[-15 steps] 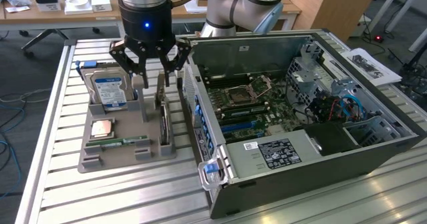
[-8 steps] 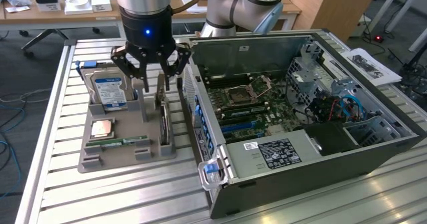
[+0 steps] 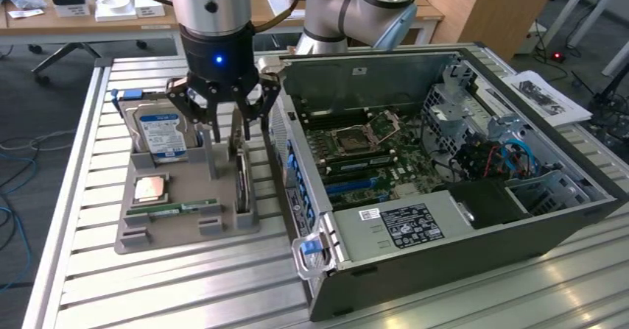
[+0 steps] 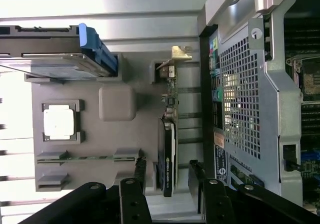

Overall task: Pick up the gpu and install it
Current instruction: 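Pick up the gpu and move the gpu toward the slot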

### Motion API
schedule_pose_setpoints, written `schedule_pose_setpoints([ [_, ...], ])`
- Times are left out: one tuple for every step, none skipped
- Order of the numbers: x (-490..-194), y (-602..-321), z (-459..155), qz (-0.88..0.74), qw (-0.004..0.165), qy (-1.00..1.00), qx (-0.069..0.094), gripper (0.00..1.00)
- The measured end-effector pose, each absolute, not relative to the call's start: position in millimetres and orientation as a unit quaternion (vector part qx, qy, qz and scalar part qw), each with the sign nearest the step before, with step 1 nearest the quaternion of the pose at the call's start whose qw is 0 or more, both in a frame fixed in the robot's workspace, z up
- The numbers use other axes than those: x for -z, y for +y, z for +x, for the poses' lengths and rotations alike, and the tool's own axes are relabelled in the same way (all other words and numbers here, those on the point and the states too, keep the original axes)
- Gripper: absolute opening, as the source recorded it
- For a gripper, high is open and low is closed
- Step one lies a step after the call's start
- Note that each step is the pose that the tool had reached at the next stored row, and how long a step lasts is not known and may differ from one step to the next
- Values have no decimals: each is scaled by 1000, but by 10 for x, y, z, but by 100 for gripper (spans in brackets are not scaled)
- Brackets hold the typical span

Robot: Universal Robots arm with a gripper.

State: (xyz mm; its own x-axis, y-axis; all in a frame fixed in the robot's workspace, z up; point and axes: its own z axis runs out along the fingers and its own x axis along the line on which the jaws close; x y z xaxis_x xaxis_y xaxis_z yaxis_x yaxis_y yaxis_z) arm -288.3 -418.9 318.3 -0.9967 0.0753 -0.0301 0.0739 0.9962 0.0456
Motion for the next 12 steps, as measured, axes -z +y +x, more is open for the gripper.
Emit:
schedule_pose_setpoints([
  [-3169, -4189, -2883, 37, 16, 999, -22, 47],
  [-3158, -4189, -2883, 37, 16, 999, -22, 47],
  [-3149, -4189, -2883, 37, 16, 999, -22, 47],
  [-3142, -4189, -2883, 37, 16, 999, -22, 47],
  [-3141, -4189, -2883, 37, 16, 999, -22, 47],
  [-3141, -4189, -2883, 37, 16, 999, -22, 47],
  [-3141, -4189, -2883, 37, 16, 999, -22, 47],
  [-3139, -4189, -2883, 37, 16, 999, -22, 47],
  [-3137, -4188, -2881, 37, 16, 999, -22, 47],
  [-3137, -4188, -2874, 37, 16, 999, -22, 47],
  [-3136, -4189, -2866, 37, 16, 999, -22, 47],
  [-3136, -4189, -2857, 37, 16, 999, -22, 47],
])
